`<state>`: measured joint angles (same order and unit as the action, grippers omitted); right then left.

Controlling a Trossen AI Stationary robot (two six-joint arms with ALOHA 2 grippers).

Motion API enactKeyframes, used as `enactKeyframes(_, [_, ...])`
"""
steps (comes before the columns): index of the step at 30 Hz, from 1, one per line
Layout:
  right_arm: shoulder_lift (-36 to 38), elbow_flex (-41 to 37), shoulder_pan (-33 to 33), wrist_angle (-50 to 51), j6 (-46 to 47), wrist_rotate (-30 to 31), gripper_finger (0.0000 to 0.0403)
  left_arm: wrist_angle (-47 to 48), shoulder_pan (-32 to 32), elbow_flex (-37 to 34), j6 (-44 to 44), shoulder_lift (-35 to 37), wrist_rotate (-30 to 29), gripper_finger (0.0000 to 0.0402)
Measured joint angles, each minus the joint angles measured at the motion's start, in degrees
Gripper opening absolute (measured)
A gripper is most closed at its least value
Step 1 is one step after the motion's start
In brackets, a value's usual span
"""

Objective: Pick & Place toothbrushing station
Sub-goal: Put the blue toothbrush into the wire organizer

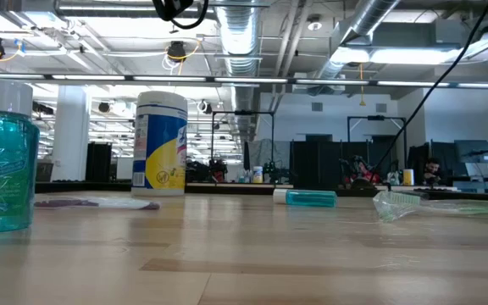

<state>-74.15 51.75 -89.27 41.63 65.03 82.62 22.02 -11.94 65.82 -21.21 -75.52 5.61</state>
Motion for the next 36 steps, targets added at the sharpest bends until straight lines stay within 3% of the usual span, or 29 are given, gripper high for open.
enactKeyframes(14, [-0.29, -5.03, 0.2, -0.36, 7.2, -0.01, 0.0005, -0.24, -0.2, 0.0, 0.02, -0.01, -0.02, 0.0012])
enactKeyframes(36, [-0.16, -5.2, -2.27, -0.97, 7.0, 1.32, 0.0005, -0.42, -0.2, 0.0, 0.02, -0.01, -0.07, 0.0012])
